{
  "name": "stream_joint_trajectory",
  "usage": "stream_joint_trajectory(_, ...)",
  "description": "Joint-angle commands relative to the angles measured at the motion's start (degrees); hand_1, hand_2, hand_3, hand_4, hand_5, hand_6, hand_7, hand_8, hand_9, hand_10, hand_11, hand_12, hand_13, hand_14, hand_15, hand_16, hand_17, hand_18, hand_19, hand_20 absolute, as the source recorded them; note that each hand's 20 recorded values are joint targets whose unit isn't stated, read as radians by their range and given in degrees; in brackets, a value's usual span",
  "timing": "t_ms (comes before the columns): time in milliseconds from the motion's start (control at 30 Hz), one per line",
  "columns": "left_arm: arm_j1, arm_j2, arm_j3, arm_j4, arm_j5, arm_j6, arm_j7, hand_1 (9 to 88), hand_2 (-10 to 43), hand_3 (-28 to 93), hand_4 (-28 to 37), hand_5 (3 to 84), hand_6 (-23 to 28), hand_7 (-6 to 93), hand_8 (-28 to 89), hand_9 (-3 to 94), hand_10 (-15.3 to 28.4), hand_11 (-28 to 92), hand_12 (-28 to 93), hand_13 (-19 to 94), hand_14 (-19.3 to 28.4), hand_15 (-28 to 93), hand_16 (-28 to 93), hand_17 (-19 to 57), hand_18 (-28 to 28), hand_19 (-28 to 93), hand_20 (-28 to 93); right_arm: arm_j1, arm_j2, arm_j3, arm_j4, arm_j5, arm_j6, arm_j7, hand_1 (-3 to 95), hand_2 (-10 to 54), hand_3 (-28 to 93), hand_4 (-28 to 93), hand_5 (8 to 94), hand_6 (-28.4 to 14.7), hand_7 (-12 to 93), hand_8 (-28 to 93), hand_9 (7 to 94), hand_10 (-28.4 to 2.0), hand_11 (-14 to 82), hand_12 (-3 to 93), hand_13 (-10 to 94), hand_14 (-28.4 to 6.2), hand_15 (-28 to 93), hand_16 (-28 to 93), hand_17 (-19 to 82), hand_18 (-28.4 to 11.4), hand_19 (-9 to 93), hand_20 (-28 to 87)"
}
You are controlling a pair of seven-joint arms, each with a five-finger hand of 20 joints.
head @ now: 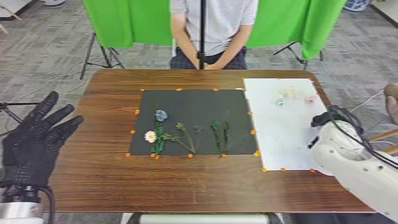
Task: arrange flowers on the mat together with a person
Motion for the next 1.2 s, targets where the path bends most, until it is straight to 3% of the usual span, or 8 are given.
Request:
stream_joint_trajectory(33,-0.3,-0.74,0.3,0.5,0.58,-1.06,-1.44,20.1,7.3,75,-26.9,30.4,4.2,9.4,-8,30.1,14.5,16,12,21,22.4,44,-5,-9.3,18.0,39,17,1.6,0.1,-2.4,0.7,-4.7,-0.9,1.5,37.2,-6.7,68,-23,51.4,-0.7,10,-11,70.1,-20.2,14.8,13.6,74,-14.9,50,12,30,-26.3,79,-12)
stream_joint_trajectory(100,-0.6,-1.15,0.18,0.54,0.95,-1.31,-2.28,20.1,7.3,75,-26.9,30.4,4.2,9.4,-8,30.1,14.5,16,12,21,22.4,44,-5,-9.2,18.0,39,17,1.6,0.4,-2.8,0.5,-5.0,-0.2,0.9,36.8,-6.8,68,-23,51.3,-0.9,11,-11,70.6,-20.2,14.9,13.7,74,-14.9,50,12,30,-26.7,79,-12)
stream_joint_trajectory(333,-0.5,-1.09,0.35,0.56,0.79,-1.19,-1.93,20.1,7.3,75,-26.9,30.4,4.2,9.3,-8,30.0,14.5,16,12,21,22.4,44,-5,-9.2,18.0,39,18,4.4,0.6,-7.2,1.9,-4.6,0.2,-1.6,38.7,-8.0,68,-24,54.2,0.7,12,-12,70.5,-19.0,15.5,14.0,74,-14.5,50,13,30,-26.8,78,-10)
stream_joint_trajectory(533,-0.5,-1.12,0.31,0.68,0.63,-1.23,-1.58,20.1,7.3,75,-26.9,30.5,4.3,9.2,-8,30.1,14.5,16,12,21,22.4,44,-6,-9.2,18.0,39,17,6.2,0.5,-10.4,3.1,-5.5,1.0,-3.2,44.1,-9.5,69,-27,66.9,3.6,13,-12,75.1,-13.1,16.3,14.2,76,-11.7,48,14,33,-24.7,75,-7)
stream_joint_trajectory(667,-0.3,-1.13,0.31,0.64,0.63,-1.21,-1.35,20.2,7.3,75,-26.9,30.5,4.3,9.2,-8,30.1,14.6,16,12,21,22.4,44,-6,-9.2,18.0,39,17,6.7,0.4,-12.2,3.6,-7.7,3.2,-3.6,51.4,-9.5,61,-28,75.5,4.0,13,-6,79.9,-10.6,16.9,14.7,77,-9.7,46,16,34,-23.2,73,-5)
stream_joint_trajectory(767,-0.3,-1.08,0.23,0.66,0.55,-1.15,-1.12,20.2,7.3,75,-26.9,30.5,4.3,9.2,-8,30.2,14.7,16,12,21,22.4,44,-6,-9.3,18.0,39,17,6.5,0.3,-12.2,3.6,-8.9,5.1,-3.5,56.2,-9.5,58,-28,83.6,4.8,14,-2,88.4,-7.3,10.9,23.9,81,-6.9,45,18,34,-21.3,74,-2)
stream_joint_trajectory(1133,0.3,-1.3,-0.35,0.35,0.43,-1.17,-0.46,20.2,7.3,75,-26.9,30.5,4.3,9.1,-8,30.1,14.7,16,12,21,22.4,44,-6,-9.3,18.0,39,17,4.5,0.8,-9.8,-0.6,-16.4,12.4,-2.1,56.9,-9.5,59,-28,86.3,5.1,15,-1,92.9,-6.4,12.3,27.4,84,-5.0,46,20,34,-17.4,77,-2)
stream_joint_trajectory(1200,0.2,-1.66,-0.6,0.3,0.69,-1.37,-1.0,20.2,7.3,75,-26.9,30.5,4.3,9.1,-8,30.1,14.7,16,12,21,22.4,44,-6,-9.3,18.0,39,17,4.4,1.2,-9.5,-2.4,-18.0,13.4,-1.8,56.9,-9.5,60,-28,86.7,4.9,15,-1,93.1,-6.3,12.4,27.5,84,-4.8,47,20,34,-17.0,77,-2)
